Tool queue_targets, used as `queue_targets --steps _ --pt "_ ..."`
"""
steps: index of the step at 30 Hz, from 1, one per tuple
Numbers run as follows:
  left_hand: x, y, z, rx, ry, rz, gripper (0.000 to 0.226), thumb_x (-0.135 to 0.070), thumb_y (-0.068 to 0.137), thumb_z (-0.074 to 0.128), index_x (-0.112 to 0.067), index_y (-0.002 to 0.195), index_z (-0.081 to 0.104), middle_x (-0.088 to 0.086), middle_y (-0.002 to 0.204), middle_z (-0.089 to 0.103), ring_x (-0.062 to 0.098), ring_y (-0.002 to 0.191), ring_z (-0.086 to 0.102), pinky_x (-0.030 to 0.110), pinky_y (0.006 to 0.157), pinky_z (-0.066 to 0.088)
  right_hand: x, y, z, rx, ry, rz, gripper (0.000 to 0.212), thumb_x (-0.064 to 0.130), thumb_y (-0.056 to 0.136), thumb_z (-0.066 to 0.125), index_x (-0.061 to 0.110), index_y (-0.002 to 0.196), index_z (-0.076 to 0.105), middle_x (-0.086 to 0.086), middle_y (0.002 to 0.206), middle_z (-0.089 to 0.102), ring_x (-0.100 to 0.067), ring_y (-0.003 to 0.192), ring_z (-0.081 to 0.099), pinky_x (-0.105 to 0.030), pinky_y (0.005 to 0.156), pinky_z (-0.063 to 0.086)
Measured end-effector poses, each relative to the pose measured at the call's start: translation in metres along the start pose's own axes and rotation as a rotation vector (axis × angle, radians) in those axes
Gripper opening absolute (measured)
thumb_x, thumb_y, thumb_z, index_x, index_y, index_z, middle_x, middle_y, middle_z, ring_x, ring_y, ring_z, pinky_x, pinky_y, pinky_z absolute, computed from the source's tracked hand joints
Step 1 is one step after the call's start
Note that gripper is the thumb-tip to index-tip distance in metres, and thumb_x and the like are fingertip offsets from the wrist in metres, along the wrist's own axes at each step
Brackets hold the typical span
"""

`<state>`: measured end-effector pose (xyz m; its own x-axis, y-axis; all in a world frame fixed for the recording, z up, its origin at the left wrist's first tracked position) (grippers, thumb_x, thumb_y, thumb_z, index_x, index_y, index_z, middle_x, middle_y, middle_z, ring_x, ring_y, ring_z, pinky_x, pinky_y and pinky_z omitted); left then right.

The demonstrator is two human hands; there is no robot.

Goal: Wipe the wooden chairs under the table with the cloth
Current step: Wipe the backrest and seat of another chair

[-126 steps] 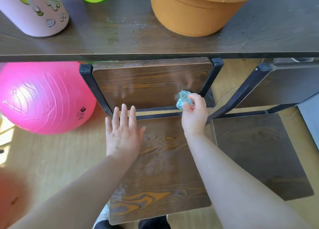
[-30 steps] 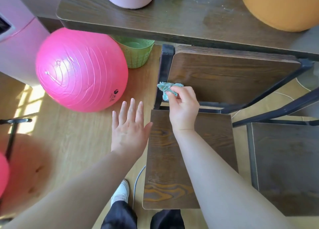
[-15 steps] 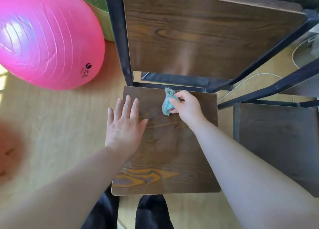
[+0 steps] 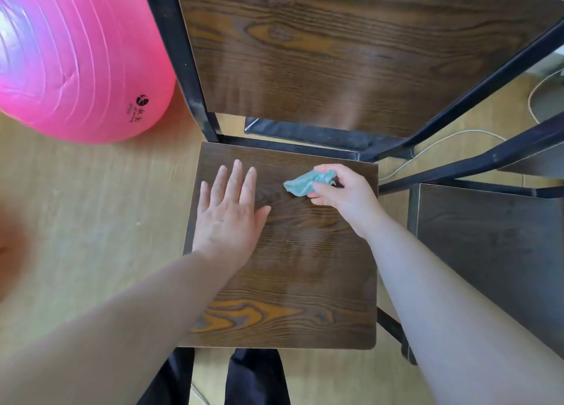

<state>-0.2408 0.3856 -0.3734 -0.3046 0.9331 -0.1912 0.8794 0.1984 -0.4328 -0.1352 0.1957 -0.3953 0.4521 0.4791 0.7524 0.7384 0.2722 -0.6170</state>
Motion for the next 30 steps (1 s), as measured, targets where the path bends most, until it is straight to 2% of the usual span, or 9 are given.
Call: queue_targets --steps 3,5,8,10,14,19,24,27,30 --pt "-0.006 0.002 0.001 0.002 0.000 0.013 0.068 -0.054 0.102 0.019 -0.023 0.158 -0.006 0.003 0.166 -0.009 0.025 0.153 -0.011 0.048 0.124 0.000 -0.007 -0.001 -0.006 -0.058 -0.092 -0.001 0.040 0.010 0.084 0.076 0.029 0.115 0.060 0.009 0.119 0.055 0.004 0.086 0.067 -0.019 0.069 0.058" --pt "-0.009 0.003 0.001 0.002 -0.001 0.022 0.068 -0.054 0.102 0.018 -0.023 0.158 -0.006 0.003 0.166 -0.009 0.025 0.153 -0.011 0.048 0.124 0.000 -0.013 0.000 -0.011 -0.105 -0.189 0.002 0.038 0.016 0.083 0.077 0.032 0.112 0.058 0.011 0.117 0.053 -0.001 0.084 0.068 -0.018 0.065 0.058" --pt "-0.011 0.006 0.001 0.004 0.000 0.030 0.068 -0.053 0.102 0.019 -0.023 0.158 -0.005 0.003 0.166 -0.009 0.025 0.152 -0.012 0.048 0.124 0.000 -0.017 0.001 -0.021 -0.184 -0.350 -0.012 0.026 0.031 0.086 0.074 0.031 0.106 0.058 0.009 0.116 0.057 -0.009 0.093 0.065 -0.023 0.068 0.060" --pt "-0.011 0.007 0.001 0.005 0.005 0.032 0.067 -0.053 0.103 0.019 -0.023 0.158 -0.005 0.003 0.166 -0.009 0.025 0.152 -0.012 0.048 0.124 0.000 -0.017 0.001 -0.026 -0.229 -0.515 -0.030 0.024 0.039 0.086 0.071 0.029 0.104 0.060 0.011 0.112 0.058 -0.007 0.098 0.058 -0.018 0.071 0.053" --pt "-0.011 0.009 0.000 0.011 0.009 0.038 0.067 -0.053 0.103 0.018 -0.023 0.158 -0.005 0.003 0.166 -0.010 0.025 0.152 -0.013 0.048 0.124 -0.001 -0.014 0.002 -0.028 -0.265 -0.614 -0.073 0.022 0.035 0.084 0.074 0.023 0.099 0.064 0.006 0.119 0.060 -0.007 0.102 0.055 -0.008 0.069 0.042" --pt "-0.006 0.008 -0.003 0.020 0.008 0.042 0.067 -0.053 0.103 0.019 -0.023 0.158 -0.006 0.003 0.166 -0.010 0.025 0.152 -0.013 0.048 0.124 -0.001 -0.011 0.006 -0.020 -0.099 -0.622 -0.040 0.053 0.028 0.089 0.070 0.033 0.137 0.049 0.004 0.133 0.056 -0.013 0.119 0.054 -0.029 0.091 0.052" --pt "-0.001 0.009 -0.001 0.021 0.014 0.051 0.067 -0.053 0.103 0.018 -0.023 0.157 -0.007 0.003 0.166 -0.011 0.025 0.152 -0.013 0.048 0.124 0.000 0.007 0.019 -0.029 -0.198 -0.667 -0.178 0.026 0.026 0.091 0.066 0.025 0.117 0.067 0.003 0.119 0.063 -0.012 0.106 0.056 -0.024 0.084 0.044" --pt "0.001 0.009 0.001 0.023 0.018 0.056 0.067 -0.053 0.104 0.017 -0.022 0.157 -0.007 0.003 0.166 -0.011 0.025 0.152 -0.013 0.048 0.124 0.000 0.030 0.027 -0.045 -0.372 -0.712 -0.314 0.020 0.019 0.092 0.064 0.020 0.112 0.069 0.000 0.111 0.060 -0.016 0.098 0.056 -0.027 0.081 0.045" --pt "0.002 0.008 0.002 0.028 0.016 0.062 0.067 -0.053 0.103 0.017 -0.022 0.157 -0.007 0.004 0.166 -0.011 0.026 0.152 -0.013 0.049 0.124 0.001 0.045 0.040 -0.051 -0.425 -0.852 -0.397 0.020 0.015 0.092 0.062 0.019 0.111 0.069 -0.003 0.111 0.064 -0.024 0.097 0.059 -0.032 0.082 0.049"
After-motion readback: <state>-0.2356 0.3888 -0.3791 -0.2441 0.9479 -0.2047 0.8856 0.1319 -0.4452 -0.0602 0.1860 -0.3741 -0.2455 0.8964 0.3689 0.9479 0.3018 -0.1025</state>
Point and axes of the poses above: each hand's wrist, its own y-axis towards the middle knuckle, its own z-axis out of the palm, x = y × z, the point moved 8 cm from there along y, towards the middle knuckle
